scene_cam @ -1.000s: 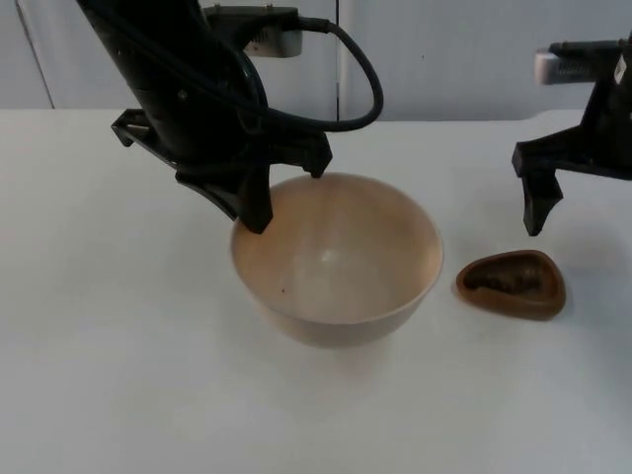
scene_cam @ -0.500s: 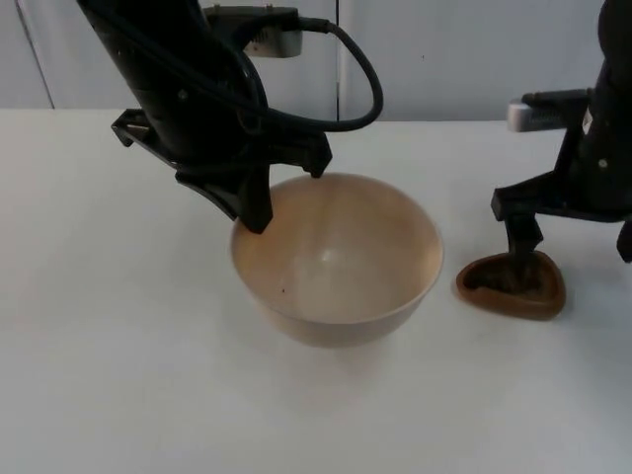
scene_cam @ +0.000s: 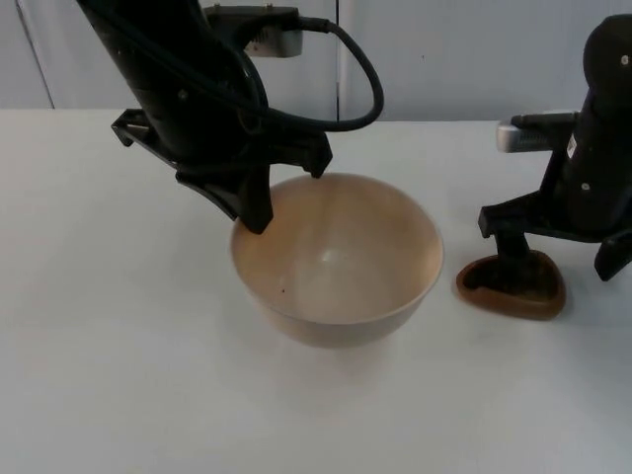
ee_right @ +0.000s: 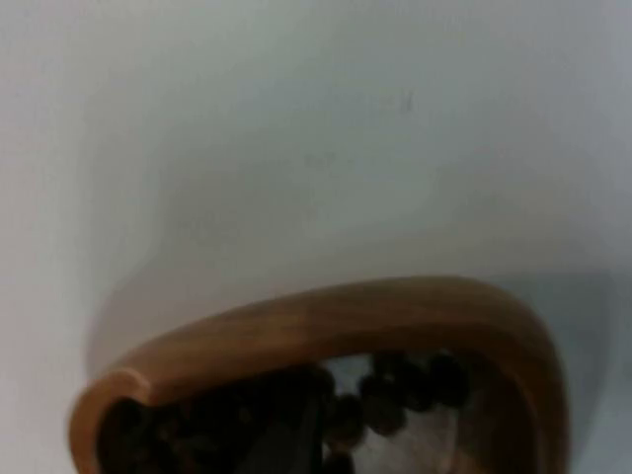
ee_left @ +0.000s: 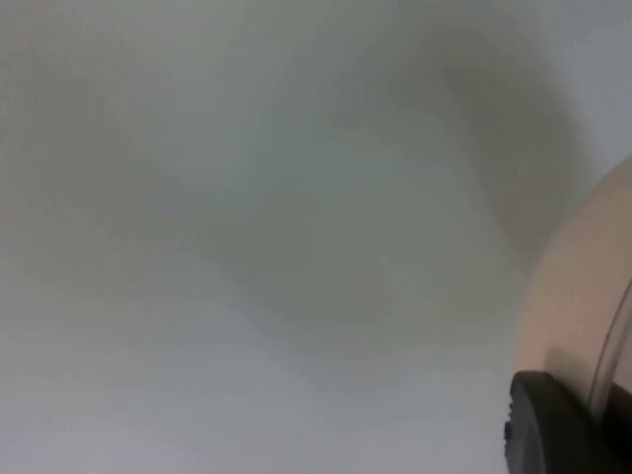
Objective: Pick up the bowl with the left hand and pour the coffee beans from the cup into the bowl with the right hand.
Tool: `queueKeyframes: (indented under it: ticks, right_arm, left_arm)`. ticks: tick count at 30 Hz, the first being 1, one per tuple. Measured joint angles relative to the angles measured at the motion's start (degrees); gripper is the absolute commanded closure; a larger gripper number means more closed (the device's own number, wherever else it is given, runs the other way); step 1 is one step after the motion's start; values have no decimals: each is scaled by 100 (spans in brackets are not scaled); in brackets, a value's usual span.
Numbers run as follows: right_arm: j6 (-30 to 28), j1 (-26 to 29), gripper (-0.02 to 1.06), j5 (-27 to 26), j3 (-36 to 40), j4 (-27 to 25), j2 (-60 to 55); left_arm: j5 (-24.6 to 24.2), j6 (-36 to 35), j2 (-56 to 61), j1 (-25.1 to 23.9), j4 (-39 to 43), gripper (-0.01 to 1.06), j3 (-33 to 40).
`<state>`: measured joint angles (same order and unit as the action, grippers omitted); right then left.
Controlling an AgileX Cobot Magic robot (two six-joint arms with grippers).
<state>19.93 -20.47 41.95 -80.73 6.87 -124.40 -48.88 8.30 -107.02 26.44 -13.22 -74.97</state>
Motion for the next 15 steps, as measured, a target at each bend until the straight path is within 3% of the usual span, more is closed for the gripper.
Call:
queueKeyframes:
  ticks: [10,15]
  right_arm:
    - [0,-9,22,-122,0,-27,-22]
    - [-322,87,22,-122,0,-489,-22]
  left_arm:
    - [0,0,0,0,0,105,0]
    - [-22,0,0,0,0,105,0]
